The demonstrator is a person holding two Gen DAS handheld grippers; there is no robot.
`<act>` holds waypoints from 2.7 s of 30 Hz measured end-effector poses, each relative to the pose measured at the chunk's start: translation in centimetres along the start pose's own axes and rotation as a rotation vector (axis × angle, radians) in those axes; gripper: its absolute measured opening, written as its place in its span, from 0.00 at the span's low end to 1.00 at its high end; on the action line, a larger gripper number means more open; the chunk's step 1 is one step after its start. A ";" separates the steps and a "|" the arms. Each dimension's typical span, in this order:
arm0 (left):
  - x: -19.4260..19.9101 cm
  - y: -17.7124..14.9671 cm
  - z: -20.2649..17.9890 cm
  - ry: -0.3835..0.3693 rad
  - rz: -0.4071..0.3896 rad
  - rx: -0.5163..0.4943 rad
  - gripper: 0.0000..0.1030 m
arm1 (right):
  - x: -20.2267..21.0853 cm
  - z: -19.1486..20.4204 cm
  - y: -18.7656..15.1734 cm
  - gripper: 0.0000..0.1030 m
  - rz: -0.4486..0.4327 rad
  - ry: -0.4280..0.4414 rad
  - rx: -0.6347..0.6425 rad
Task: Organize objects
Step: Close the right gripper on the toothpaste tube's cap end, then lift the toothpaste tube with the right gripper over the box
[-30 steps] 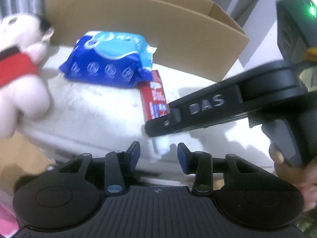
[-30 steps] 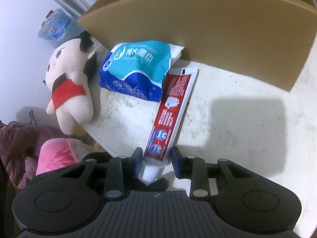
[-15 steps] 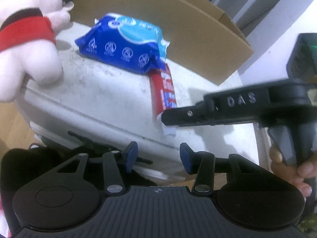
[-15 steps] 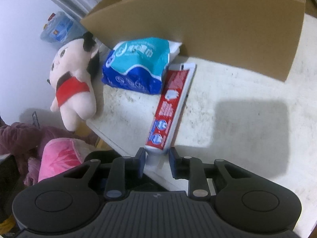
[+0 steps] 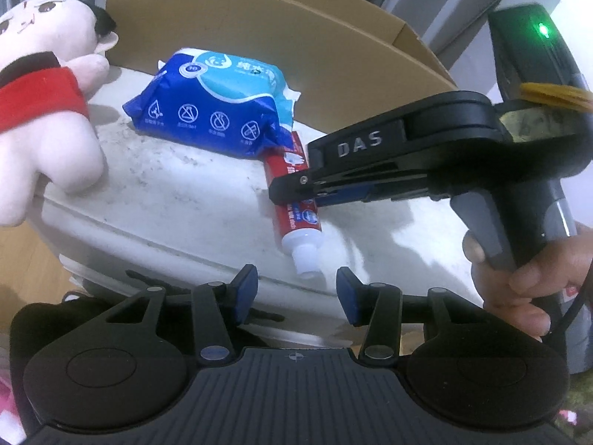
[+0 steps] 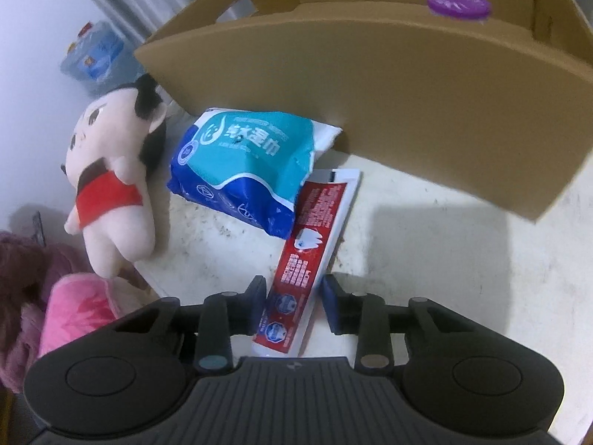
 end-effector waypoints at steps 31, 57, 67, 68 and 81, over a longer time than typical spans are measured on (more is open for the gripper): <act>-1.9 -2.3 -0.7 0.012 0.115 0.025 0.31 | 1.8 0.3 -6.1 0.27 0.042 0.244 -0.208; 4.5 2.9 -9.1 0.106 -0.169 -0.273 0.31 | 12.0 1.2 -0.9 0.28 -0.271 0.308 -0.133; 0.8 11.0 -16.0 0.019 -0.171 -0.414 0.31 | 16.0 -5.6 5.5 0.28 -0.427 0.208 -0.189; -0.1 11.8 -16.4 0.010 -0.158 -0.417 0.31 | 16.0 -6.6 6.2 0.28 -0.429 0.199 -0.203; -9.9 19.3 -16.9 -0.099 0.022 -0.342 0.32 | 11.6 -14.2 11.5 0.28 -0.392 0.068 -0.303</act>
Point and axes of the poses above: each gripper's, at about its wrist camera, not at the fingertips, and x roughly against the way its jaws point, z to its left, y to its top, the point moved 9 cm from there along -x, roughly the way its jaws point, and after that the axes turned 13 degrees about x, right-handed, at the moved point
